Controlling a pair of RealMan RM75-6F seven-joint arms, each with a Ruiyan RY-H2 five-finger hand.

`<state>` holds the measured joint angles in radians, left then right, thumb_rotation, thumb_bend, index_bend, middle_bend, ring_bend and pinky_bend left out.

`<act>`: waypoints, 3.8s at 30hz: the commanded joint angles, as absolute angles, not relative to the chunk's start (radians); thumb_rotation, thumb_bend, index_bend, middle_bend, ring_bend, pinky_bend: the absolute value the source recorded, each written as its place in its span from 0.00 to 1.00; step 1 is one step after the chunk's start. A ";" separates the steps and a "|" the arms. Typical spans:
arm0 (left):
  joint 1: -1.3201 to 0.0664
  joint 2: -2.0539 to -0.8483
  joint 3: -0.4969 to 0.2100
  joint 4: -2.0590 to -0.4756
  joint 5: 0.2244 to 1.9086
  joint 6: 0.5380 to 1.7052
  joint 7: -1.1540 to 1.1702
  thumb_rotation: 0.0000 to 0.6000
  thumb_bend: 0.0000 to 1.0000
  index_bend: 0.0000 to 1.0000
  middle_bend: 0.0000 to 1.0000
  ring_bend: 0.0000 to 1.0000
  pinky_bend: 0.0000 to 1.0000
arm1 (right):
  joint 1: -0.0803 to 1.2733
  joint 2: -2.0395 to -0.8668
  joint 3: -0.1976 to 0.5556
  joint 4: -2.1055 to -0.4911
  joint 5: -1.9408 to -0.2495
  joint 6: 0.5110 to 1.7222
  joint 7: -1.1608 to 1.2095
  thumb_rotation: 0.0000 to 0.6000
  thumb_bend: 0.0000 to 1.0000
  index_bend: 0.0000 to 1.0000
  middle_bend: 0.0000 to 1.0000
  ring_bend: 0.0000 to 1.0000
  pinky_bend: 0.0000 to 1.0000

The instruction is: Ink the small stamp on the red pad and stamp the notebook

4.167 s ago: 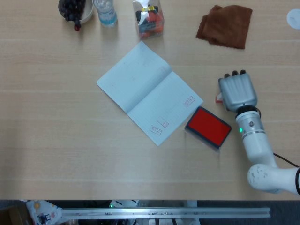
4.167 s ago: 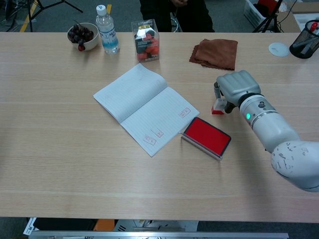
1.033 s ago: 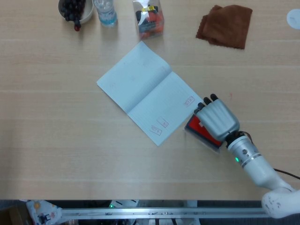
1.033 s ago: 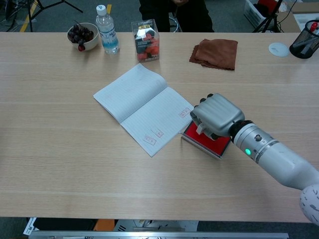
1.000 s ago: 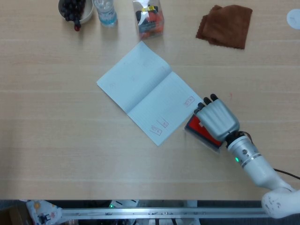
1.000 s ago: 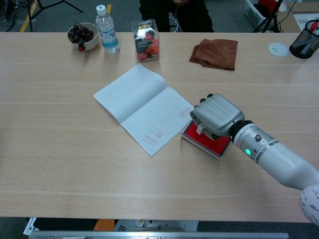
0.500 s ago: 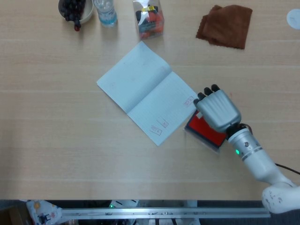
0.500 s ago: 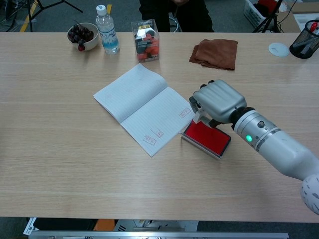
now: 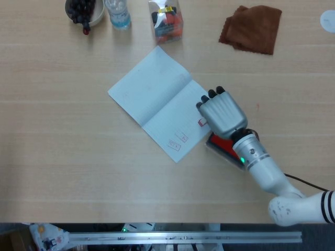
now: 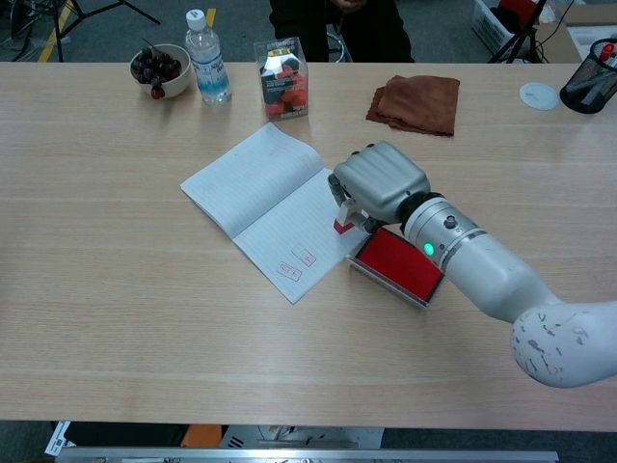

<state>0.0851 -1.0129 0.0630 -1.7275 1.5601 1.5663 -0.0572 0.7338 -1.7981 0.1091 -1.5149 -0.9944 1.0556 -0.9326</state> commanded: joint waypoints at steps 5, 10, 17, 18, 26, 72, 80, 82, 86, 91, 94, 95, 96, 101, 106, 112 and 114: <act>0.088 -1.013 0.064 -1.720 1.557 1.566 -0.063 1.00 0.27 0.04 0.03 0.03 0.06 | 0.760 -1.854 0.098 -1.460 -0.974 1.045 -0.965 1.00 0.37 0.60 0.46 0.32 0.29; 0.087 -1.013 0.064 -1.716 1.555 1.562 -0.067 1.00 0.27 0.04 0.03 0.03 0.06 | 0.765 -1.869 0.088 -1.441 -0.972 1.043 -0.969 1.00 0.37 0.60 0.46 0.32 0.29; 0.087 -1.014 0.064 -1.713 1.554 1.559 -0.069 1.00 0.27 0.04 0.03 0.03 0.06 | 0.768 -1.883 0.072 -1.412 -0.974 1.038 -0.971 1.00 0.37 0.60 0.46 0.32 0.29; 0.087 -1.014 0.064 -1.713 1.553 1.559 -0.070 1.00 0.27 0.04 0.03 0.03 0.06 | 0.768 -1.884 0.071 -1.409 -0.973 1.038 -0.970 1.00 0.37 0.60 0.46 0.32 0.29; 0.087 -1.016 0.062 -1.711 1.552 1.558 -0.071 1.00 0.27 0.04 0.03 0.03 0.06 | 0.771 -1.892 0.068 -1.401 -0.972 1.033 -0.966 1.00 0.37 0.60 0.46 0.32 0.29; 0.088 -1.015 0.062 -1.718 1.564 1.563 -0.064 1.00 0.27 0.04 0.03 0.03 0.06 | 0.747 -1.752 0.097 -1.534 -1.003 1.098 -0.912 1.00 0.37 0.60 0.47 0.33 0.29; 0.087 -1.017 0.066 -1.727 1.574 1.563 -0.052 1.00 0.27 0.04 0.03 0.03 0.06 | 0.722 -1.659 0.075 -1.535 -0.986 1.099 -0.901 1.00 0.37 0.60 0.47 0.33 0.29; 0.087 -1.018 0.067 -1.728 1.575 1.562 -0.049 1.00 0.27 0.04 0.03 0.03 0.06 | 0.714 -1.650 0.070 -1.517 -0.977 1.092 -0.886 1.00 0.37 0.60 0.47 0.33 0.29; 0.086 -1.020 0.070 -1.731 1.576 1.557 -0.043 1.00 0.27 0.04 0.03 0.03 0.06 | 0.704 -1.650 0.063 -1.473 -0.970 1.076 -0.854 1.00 0.37 0.60 0.47 0.33 0.29; 0.084 -1.021 0.071 -1.733 1.577 1.554 -0.040 1.00 0.27 0.04 0.03 0.03 0.06 | 0.696 -1.667 0.061 -1.418 -0.966 1.057 -0.818 1.00 0.37 0.60 0.47 0.33 0.29; 0.084 -1.021 0.072 -1.732 1.576 1.553 -0.039 1.00 0.27 0.04 0.03 0.03 0.06 | 0.693 -1.684 0.061 -1.381 -0.963 1.046 -0.799 1.00 0.37 0.60 0.47 0.33 0.29; 0.084 -1.021 0.072 -1.732 1.575 1.552 -0.039 1.00 0.27 0.04 0.03 0.03 0.06 | 0.692 -1.687 0.061 -1.373 -0.962 1.043 -0.796 1.00 0.37 0.60 0.47 0.33 0.29; 0.085 -1.022 0.072 -1.732 1.574 1.552 -0.040 1.00 0.27 0.04 0.03 0.03 0.06 | 0.691 -1.691 0.062 -1.364 -0.962 1.041 -0.793 1.00 0.37 0.60 0.47 0.33 0.29; 0.084 -1.022 0.072 -1.730 1.573 1.550 -0.040 1.00 0.27 0.04 0.03 0.03 0.06 | 0.688 -1.709 0.067 -1.329 -0.963 1.030 -0.772 1.00 0.37 0.60 0.47 0.33 0.29; 0.084 -1.023 0.072 -1.730 1.572 1.550 -0.040 1.00 0.27 0.04 0.03 0.03 0.06 | 0.686 -1.716 0.069 -1.315 -0.971 1.028 -0.764 1.00 0.36 0.60 0.47 0.33 0.29; 0.084 -1.023 0.072 -1.730 1.571 1.551 -0.040 1.00 0.27 0.04 0.03 0.03 0.06 | 0.681 -1.722 0.069 -1.301 -0.975 1.022 -0.759 1.00 0.36 0.59 0.46 0.33 0.29; 0.085 -1.023 0.072 -1.729 1.571 1.552 -0.041 1.00 0.27 0.04 0.03 0.03 0.06 | 0.680 -1.724 0.068 -1.298 -0.976 1.020 -0.759 1.00 0.36 0.58 0.46 0.33 0.29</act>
